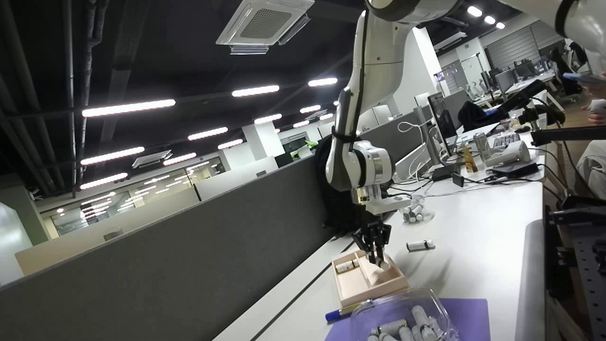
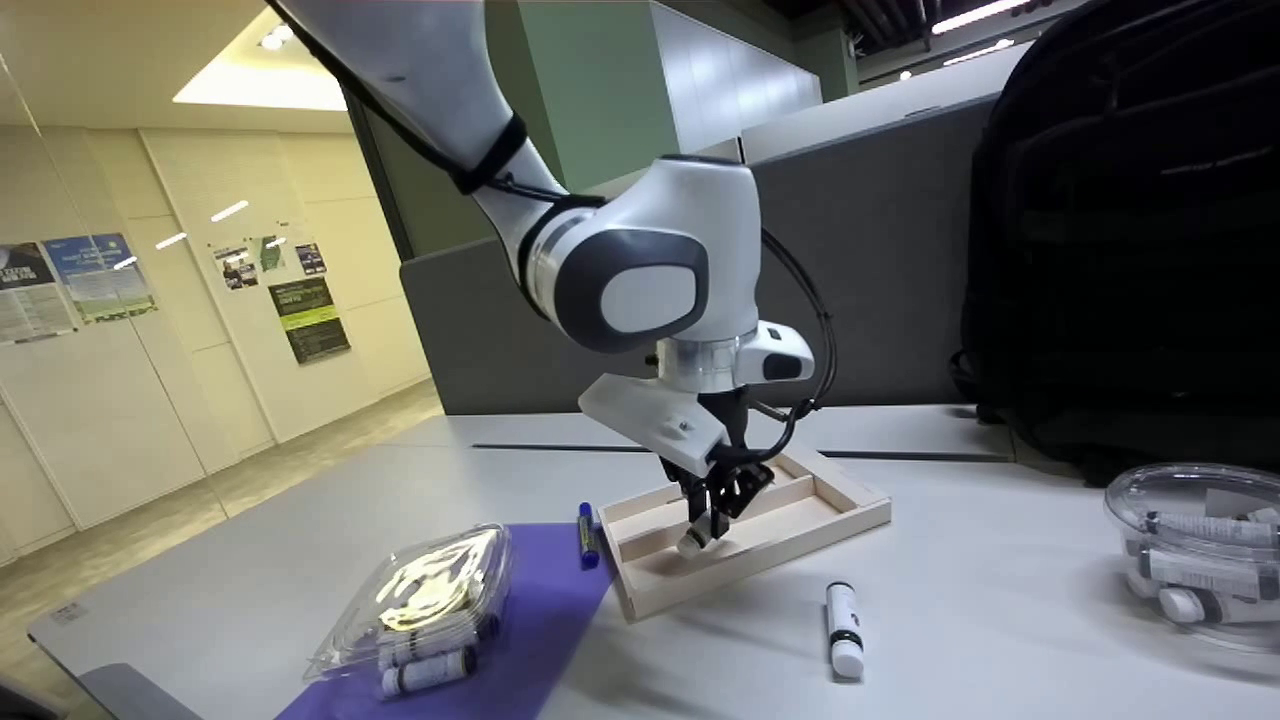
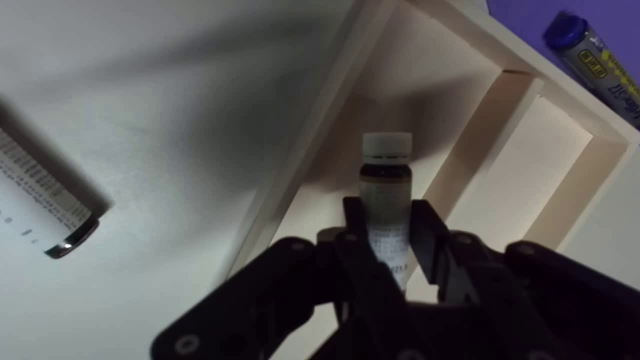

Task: Pick up one bottle from the table and put it on the tray

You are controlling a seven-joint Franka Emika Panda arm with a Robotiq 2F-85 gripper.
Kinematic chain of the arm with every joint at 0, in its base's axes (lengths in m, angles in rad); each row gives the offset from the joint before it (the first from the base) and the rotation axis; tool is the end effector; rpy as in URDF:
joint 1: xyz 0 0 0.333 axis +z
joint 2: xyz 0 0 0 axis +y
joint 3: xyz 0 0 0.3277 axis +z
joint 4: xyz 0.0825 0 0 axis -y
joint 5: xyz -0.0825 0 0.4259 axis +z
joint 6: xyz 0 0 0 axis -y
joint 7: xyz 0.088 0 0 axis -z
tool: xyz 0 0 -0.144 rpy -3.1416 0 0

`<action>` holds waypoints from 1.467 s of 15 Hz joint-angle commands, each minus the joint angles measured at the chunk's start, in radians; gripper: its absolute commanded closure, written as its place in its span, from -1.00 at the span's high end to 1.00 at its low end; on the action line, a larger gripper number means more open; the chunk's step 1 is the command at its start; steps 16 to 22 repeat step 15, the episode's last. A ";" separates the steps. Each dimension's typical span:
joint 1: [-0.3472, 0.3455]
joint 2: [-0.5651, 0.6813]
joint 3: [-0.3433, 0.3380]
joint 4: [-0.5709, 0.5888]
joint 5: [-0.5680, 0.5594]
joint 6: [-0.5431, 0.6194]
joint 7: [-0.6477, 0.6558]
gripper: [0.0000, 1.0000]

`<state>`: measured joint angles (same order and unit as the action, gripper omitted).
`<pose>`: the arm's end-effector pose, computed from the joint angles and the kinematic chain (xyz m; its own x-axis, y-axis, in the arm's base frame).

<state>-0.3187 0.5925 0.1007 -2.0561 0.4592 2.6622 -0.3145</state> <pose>0.6003 -0.1345 0.0808 0.9442 -0.3276 0.0333 -0.3080 -0.9142 -0.2633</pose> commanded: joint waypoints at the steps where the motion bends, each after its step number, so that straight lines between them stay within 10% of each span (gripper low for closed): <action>1: -0.012 0.020 0.010 0.038 0.013 -0.023 0.053 0.20; 7: -0.029 -0.058 0.040 -0.016 0.074 -0.029 0.044 0.97; 22: 0.046 -0.270 -0.040 -0.162 0.035 -0.039 0.131 1.00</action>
